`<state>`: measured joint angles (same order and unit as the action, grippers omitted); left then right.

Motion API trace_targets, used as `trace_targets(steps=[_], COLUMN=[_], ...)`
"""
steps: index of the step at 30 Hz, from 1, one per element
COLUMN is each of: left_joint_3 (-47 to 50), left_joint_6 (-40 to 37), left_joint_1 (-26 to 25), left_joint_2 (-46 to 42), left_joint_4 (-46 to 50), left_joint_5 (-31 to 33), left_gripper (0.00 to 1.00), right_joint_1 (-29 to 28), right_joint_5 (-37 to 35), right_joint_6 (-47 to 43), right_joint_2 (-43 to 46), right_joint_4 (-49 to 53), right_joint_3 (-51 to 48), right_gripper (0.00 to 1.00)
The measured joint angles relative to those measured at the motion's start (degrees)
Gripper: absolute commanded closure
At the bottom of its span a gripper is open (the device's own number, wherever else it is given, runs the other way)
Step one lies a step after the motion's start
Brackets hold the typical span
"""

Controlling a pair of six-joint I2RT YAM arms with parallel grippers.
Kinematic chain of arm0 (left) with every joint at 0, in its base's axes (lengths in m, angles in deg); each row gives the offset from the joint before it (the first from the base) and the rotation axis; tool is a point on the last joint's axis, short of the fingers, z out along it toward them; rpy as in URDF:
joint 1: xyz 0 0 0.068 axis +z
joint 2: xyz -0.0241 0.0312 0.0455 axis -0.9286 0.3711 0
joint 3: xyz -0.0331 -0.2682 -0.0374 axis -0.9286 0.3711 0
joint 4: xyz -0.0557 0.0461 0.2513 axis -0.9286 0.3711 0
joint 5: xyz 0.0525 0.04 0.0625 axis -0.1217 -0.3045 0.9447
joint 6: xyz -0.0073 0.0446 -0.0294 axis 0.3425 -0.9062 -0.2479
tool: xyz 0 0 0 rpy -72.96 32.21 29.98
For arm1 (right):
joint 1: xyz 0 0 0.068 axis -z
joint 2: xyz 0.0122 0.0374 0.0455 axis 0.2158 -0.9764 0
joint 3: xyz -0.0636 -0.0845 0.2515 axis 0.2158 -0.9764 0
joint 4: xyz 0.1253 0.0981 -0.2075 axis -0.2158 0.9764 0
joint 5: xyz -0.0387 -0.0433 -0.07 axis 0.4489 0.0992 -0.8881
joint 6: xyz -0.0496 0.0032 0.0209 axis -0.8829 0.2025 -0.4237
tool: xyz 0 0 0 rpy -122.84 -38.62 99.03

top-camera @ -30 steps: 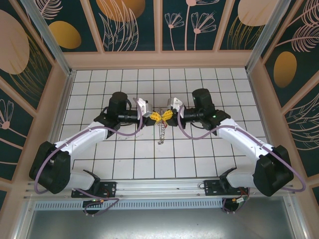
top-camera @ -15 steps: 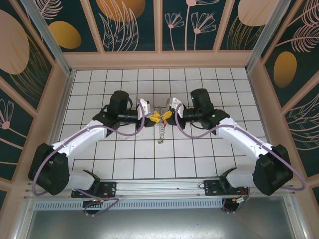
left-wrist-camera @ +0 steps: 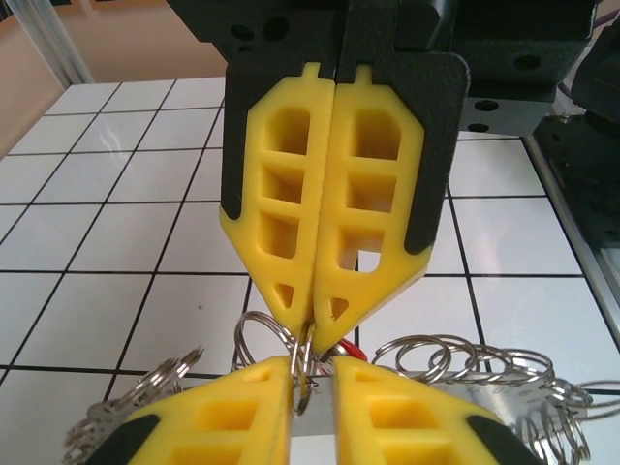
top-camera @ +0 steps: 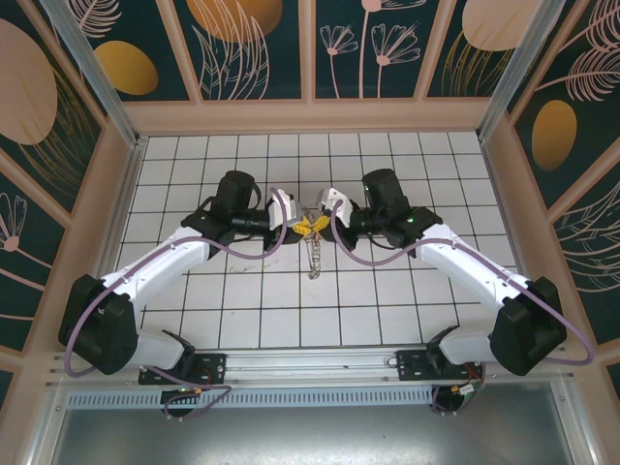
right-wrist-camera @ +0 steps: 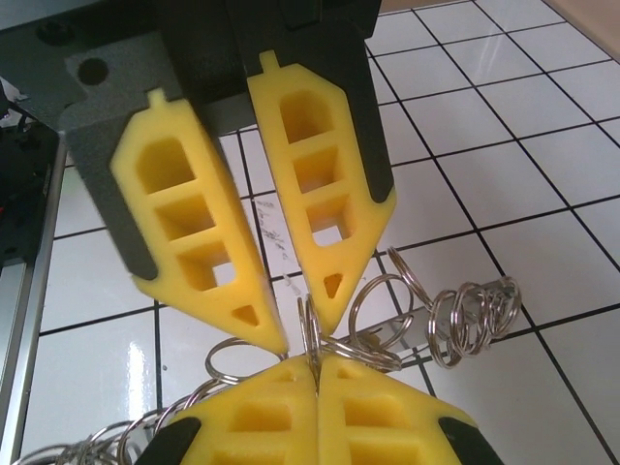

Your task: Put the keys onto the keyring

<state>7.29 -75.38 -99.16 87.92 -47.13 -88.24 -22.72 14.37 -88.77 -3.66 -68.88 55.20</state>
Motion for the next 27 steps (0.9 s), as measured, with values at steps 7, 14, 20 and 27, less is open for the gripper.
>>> trace_targets(steps=[7, 14, 20, 27], left_joint_3=[-0.2, 3.4, 6.4, 8.0], left_joint_6=[-0.2, 4.5, 10.4, 14.8], left_joint_1=[-0.2, -0.4, -0.6, -0.6], left_joint_2=[0.2, -0.4, -0.8, -0.9], left_joint_4=[0.2, -5.8, -13.4, -20.2], left_joint_5=[1.0, 0.1, -2.8, -5.0], left_gripper=[1.00, 1.00, 1.00, 1.00], right_joint_1=[-0.6, 0.7, 3.1, 5.2], right_joint_5=[-2.3, 0.6, 6.3, 11.2], right_joint_6=[-0.3, -0.1, 0.4, 2.0], right_joint_2=[-0.5, 0.6, 1.7, 1.9], right_joint_4=[2.1, -2.4, -7.8, -12.4], right_joint_3=[1.2, -2.8, -6.4, -8.4], right_gripper=[0.99, 0.86, 0.83, 0.89])
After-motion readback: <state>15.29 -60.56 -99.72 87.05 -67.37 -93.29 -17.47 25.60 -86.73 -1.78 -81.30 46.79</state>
